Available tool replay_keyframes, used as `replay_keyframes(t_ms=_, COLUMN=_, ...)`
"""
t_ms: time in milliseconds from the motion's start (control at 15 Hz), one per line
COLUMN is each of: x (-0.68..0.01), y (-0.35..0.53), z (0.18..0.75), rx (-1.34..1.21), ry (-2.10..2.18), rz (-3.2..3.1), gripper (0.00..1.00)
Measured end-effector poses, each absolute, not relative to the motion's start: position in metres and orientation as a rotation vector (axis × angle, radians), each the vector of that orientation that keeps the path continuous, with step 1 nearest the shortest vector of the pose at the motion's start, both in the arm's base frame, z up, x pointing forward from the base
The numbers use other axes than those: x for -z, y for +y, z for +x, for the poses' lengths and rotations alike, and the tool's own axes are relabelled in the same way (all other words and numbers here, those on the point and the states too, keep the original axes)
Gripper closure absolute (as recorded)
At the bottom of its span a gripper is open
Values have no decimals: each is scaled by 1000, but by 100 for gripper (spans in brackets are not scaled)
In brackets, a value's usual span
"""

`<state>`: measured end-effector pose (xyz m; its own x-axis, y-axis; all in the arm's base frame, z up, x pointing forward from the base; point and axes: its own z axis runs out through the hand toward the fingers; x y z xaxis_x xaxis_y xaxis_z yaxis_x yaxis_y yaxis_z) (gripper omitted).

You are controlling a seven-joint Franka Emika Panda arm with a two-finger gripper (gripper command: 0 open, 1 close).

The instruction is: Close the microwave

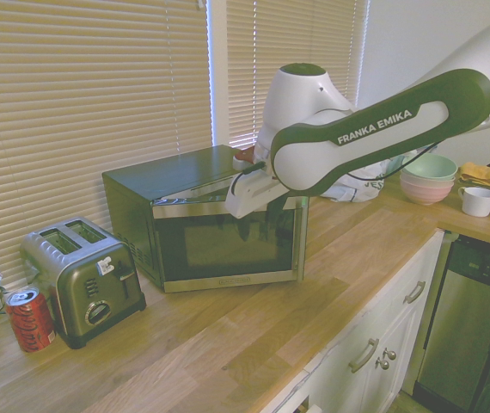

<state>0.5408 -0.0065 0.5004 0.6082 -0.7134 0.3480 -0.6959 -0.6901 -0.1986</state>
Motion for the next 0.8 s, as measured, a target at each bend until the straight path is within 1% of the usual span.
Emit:
replay_keyframes(t_ms=267, x=-505, y=-37, z=559, rx=650, ry=1289, rz=-2740, gripper=0)
replay_keyframes(t_ms=800, x=-514, y=-54, z=626, rx=656, ry=1389, rz=-2675, gripper=0)
